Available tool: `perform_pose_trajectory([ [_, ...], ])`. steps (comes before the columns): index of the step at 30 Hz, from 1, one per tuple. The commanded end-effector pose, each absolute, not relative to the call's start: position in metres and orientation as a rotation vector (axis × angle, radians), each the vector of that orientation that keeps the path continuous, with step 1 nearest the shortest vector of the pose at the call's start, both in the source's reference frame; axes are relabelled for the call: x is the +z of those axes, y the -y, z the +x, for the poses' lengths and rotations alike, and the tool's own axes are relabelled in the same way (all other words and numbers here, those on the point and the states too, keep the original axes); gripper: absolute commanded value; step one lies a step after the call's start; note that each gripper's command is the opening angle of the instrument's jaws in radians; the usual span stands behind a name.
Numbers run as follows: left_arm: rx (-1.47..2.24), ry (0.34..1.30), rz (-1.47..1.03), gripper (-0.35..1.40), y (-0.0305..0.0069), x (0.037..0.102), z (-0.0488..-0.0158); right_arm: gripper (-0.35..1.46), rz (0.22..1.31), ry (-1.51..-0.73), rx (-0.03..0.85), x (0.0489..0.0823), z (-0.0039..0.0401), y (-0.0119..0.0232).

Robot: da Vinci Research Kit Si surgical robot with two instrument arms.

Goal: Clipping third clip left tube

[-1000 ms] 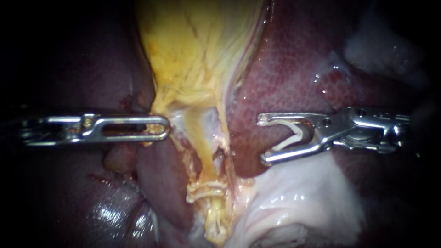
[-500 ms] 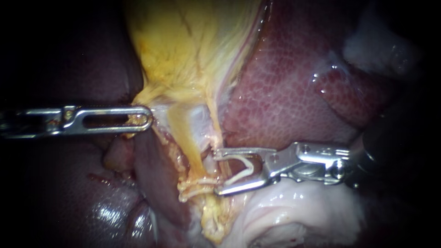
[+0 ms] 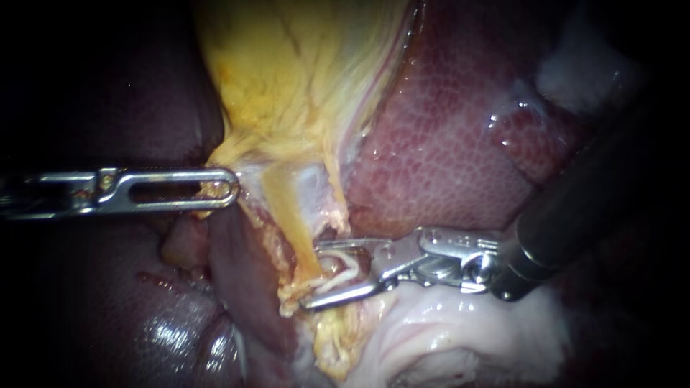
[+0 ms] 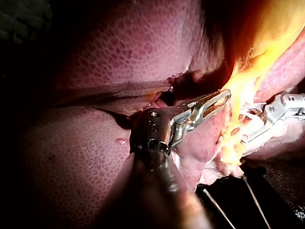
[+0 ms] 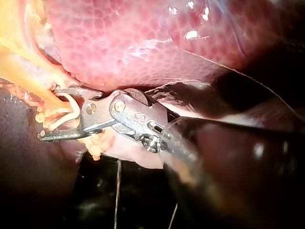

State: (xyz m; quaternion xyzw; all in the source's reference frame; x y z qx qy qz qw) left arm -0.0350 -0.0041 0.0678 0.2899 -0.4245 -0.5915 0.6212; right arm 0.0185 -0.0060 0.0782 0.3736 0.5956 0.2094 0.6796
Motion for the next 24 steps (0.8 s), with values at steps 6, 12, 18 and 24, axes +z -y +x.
perform_pose_trajectory([
  [6,-1.359,0.976,0.665,-0.35,0.0042,0.068,-0.0351,0.6,0.919,-1.385,0.478,0.0767,0.0197,0.0064],
  [12,-1.358,0.976,0.665,-0.35,0.0039,0.0687,-0.0349,0.58,0.964,-1.408,0.466,0.0759,0.0205,0.0062],
  [18,-1.36,0.977,0.66,-0.35,0.0042,0.0691,-0.0352,0.56,0.971,-1.424,0.477,0.0757,0.0211,0.0048],
  [24,-1.36,0.977,0.659,-0.35,0.0043,0.0691,-0.0354,0.5,0.964,-1.426,0.501,0.0753,0.0207,0.0031],
])
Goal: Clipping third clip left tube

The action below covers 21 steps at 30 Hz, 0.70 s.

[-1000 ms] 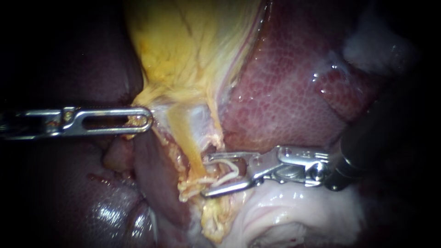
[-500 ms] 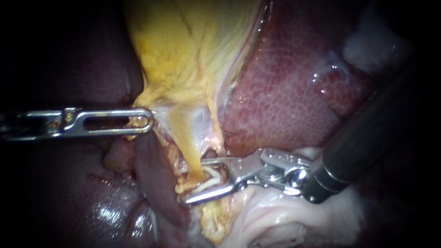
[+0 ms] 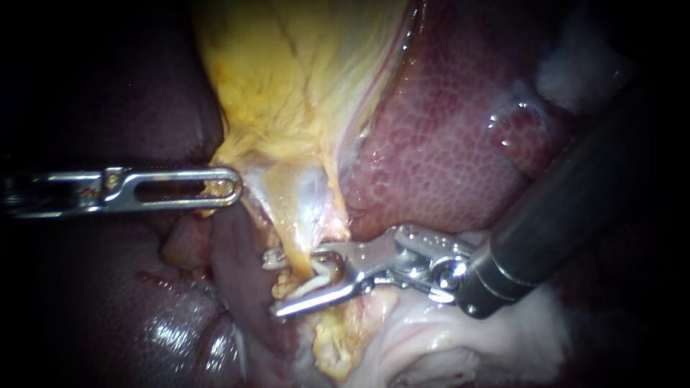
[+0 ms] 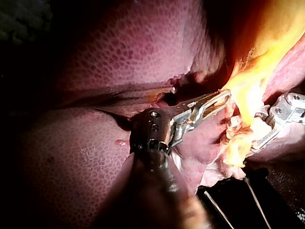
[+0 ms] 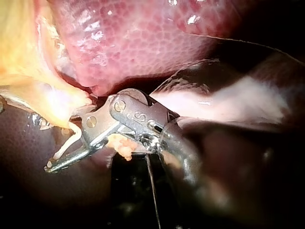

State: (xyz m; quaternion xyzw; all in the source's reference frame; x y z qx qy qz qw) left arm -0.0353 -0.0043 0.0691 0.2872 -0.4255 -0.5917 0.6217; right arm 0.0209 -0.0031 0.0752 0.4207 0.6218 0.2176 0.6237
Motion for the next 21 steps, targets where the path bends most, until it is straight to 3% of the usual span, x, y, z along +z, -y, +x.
perform_pose_trajectory([
  [1,-1.36,0.977,0.659,-0.35,0.0043,0.0691,-0.0354,0.44,0.967,-1.423,0.508,0.0754,0.0206,0.003],
  [4,-1.36,0.977,0.659,-0.35,0.0043,0.0691,-0.0354,-0.24,1.058,-1.376,0.562,0.0756,0.0197,0.0033],
  [5,-1.361,0.977,0.659,-0.35,0.0043,0.0691,-0.0354,-0.35,1.054,-1.356,0.558,0.0756,0.0198,0.0033],
  [21,-1.361,0.977,0.658,-0.35,0.0043,0.069,-0.0354,-0.35,1.053,-1.344,0.551,0.0764,0.0197,0.0033],
])
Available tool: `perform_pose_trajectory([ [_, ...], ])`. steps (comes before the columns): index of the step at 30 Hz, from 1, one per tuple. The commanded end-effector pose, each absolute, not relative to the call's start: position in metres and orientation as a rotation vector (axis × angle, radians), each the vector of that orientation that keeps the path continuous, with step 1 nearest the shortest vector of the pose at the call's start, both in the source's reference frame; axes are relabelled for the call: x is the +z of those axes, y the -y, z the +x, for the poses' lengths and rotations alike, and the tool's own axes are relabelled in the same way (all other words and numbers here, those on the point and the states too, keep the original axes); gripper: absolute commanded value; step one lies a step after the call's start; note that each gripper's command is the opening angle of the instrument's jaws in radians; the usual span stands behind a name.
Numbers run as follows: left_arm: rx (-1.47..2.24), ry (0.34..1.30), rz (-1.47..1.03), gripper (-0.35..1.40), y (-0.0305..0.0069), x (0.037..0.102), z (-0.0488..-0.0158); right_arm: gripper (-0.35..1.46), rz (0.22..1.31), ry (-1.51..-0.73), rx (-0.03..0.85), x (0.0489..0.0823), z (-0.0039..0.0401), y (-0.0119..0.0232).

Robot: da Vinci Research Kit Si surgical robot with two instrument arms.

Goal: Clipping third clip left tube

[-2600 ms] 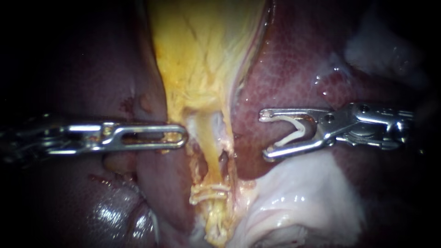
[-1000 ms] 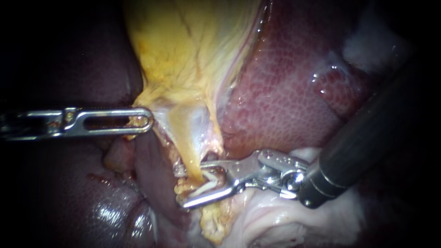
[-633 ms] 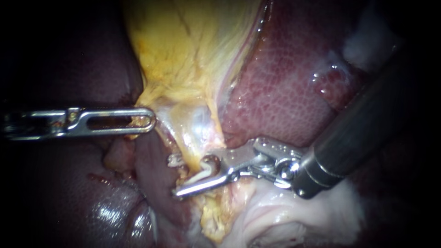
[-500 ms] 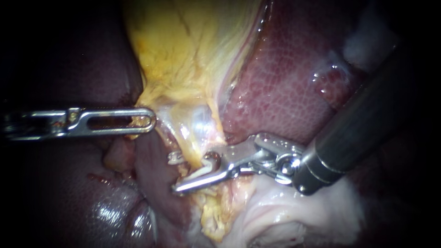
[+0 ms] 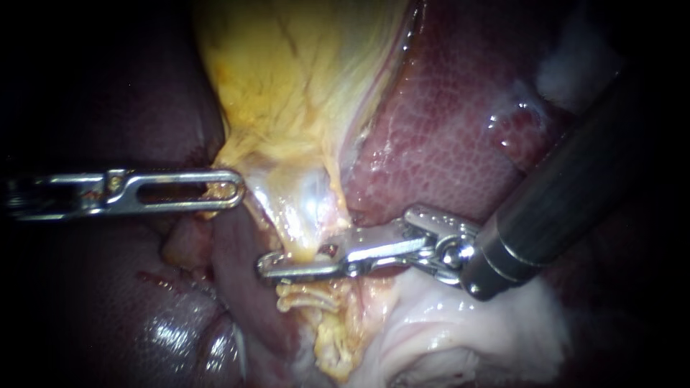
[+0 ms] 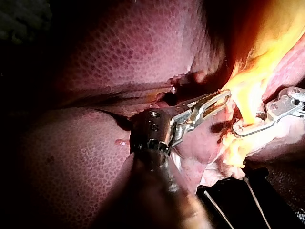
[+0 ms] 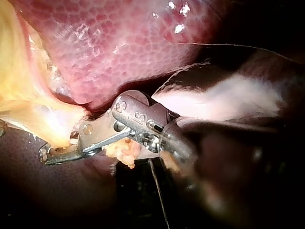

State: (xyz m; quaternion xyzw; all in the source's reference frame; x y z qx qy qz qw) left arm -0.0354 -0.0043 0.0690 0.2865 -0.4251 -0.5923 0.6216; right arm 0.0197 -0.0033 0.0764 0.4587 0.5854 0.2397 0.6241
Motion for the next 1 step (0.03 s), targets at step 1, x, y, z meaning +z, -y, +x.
perform_pose_trajectory([
  [1,-1.361,0.977,0.658,-0.35,0.0043,0.069,-0.0354,-0.35,1.053,-1.344,0.55,0.0764,0.0197,0.0033],
])
